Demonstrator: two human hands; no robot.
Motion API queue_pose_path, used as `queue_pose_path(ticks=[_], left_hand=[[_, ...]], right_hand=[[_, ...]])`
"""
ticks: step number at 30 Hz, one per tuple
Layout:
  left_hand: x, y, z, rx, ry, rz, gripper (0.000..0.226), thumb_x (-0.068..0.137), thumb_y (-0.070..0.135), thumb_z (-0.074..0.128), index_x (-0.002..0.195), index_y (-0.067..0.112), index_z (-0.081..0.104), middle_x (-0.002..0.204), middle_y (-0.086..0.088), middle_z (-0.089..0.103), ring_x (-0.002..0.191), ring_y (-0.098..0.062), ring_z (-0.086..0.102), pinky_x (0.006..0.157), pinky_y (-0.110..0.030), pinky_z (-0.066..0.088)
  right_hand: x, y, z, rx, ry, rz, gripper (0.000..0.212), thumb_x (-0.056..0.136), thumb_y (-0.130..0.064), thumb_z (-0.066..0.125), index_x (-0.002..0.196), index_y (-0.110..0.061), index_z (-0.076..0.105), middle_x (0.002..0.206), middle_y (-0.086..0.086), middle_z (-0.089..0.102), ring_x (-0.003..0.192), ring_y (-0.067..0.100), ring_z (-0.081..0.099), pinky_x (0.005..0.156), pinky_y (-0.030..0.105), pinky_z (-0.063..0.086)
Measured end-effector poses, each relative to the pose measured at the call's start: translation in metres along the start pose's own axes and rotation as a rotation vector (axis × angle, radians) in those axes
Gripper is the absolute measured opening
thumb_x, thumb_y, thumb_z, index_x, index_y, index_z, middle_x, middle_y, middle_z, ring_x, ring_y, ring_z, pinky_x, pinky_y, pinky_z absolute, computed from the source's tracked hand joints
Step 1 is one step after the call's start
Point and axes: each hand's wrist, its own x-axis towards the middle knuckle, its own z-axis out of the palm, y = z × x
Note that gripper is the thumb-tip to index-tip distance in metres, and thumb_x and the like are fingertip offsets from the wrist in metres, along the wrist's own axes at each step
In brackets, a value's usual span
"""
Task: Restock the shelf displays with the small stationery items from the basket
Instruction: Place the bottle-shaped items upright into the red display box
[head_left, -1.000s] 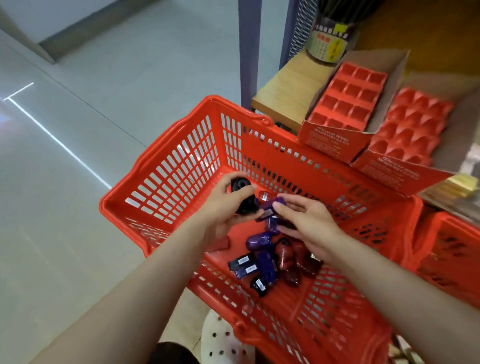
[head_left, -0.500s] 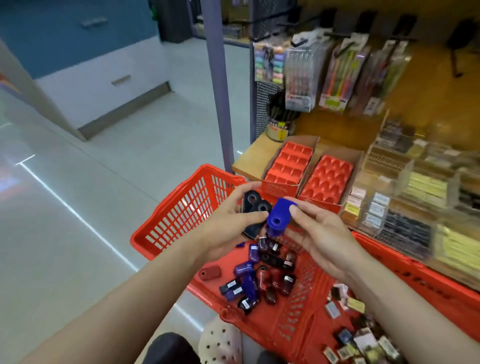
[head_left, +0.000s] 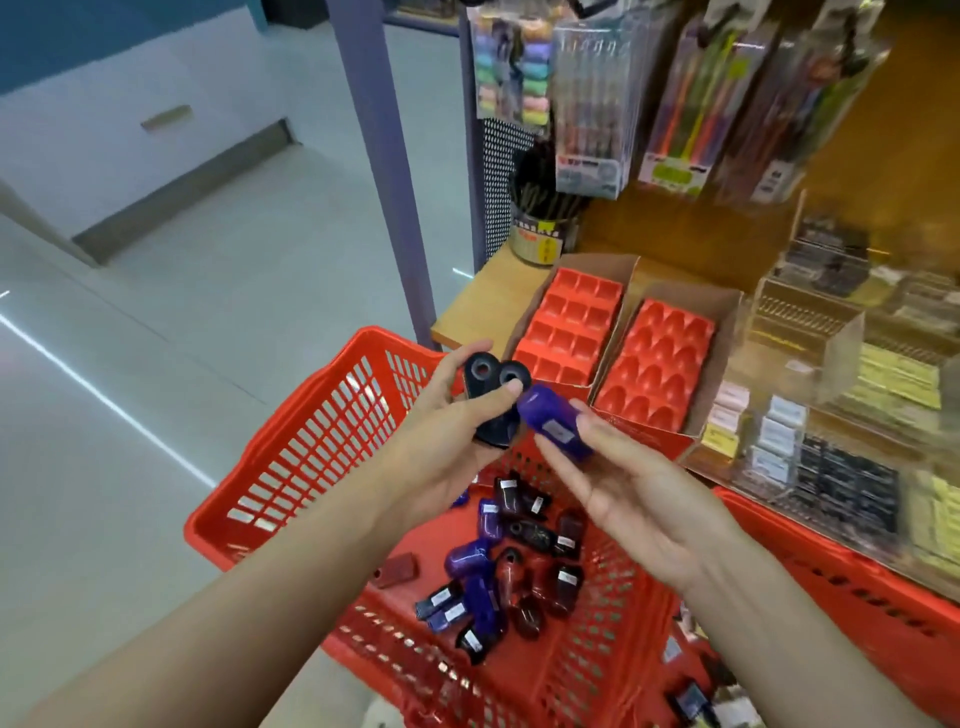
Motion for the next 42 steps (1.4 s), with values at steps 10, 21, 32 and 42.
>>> queue_pose_path(ticks=[10,21,32,42], left_hand=[[-0.05,0.01,0.053,0.16,0.064,0.048,0.048,0.088,-0.006,0.065,0.121,0.029,0.059,0.108,-0.008,0.069,0.077,-0.018,0.072,0.064,-0.03,0.057],[0.015,0.035,0.055,0.061,0.183,0.158,0.034,0.089,0.013,0.071,0.114,0.029,0.056,0.126,-0.006,0.061,0.099,-0.025,0.065,0.067,-0.035,0.057],[0.045,0.017,0.048,0.166,0.036,0.019,0.023,0.09,0.016,0.071,0.108,0.028,0.065,0.126,-0.013,0.058,0.096,-0.029,0.062,0.07,-0.035,0.057],[0.039,0.019,0.076,-0.062,-0.034,-0.163,0.028,0.091,0.003,0.057,0.106,0.025,0.066,0.122,-0.018,0.057,0.09,-0.031,0.059,0.061,-0.032,0.055]], right_hand=[[-0.053,-0.006,0.015,-1.028,0.095,-0.447,0.047,0.091,-0.032,0.066,0.135,-0.031,0.051,0.085,-0.003,0.075,0.075,0.002,0.069,0.073,0.023,0.052],[-0.003,-0.083,0.03,-1.141,0.194,-0.589,0.024,0.085,-0.009,0.075,0.103,-0.018,0.064,0.096,0.01,0.066,0.073,0.008,0.063,0.062,0.019,0.053],[0.024,-0.106,0.016,-0.631,0.128,-0.182,0.028,0.081,-0.002,0.071,0.108,-0.001,0.065,0.094,0.016,0.073,0.078,0.016,0.072,0.069,0.024,0.059],[-0.002,-0.105,0.015,-0.346,0.113,-0.058,0.014,0.09,-0.003,0.06,0.102,0.002,0.065,0.107,0.026,0.064,0.092,0.027,0.065,0.073,0.031,0.061]])
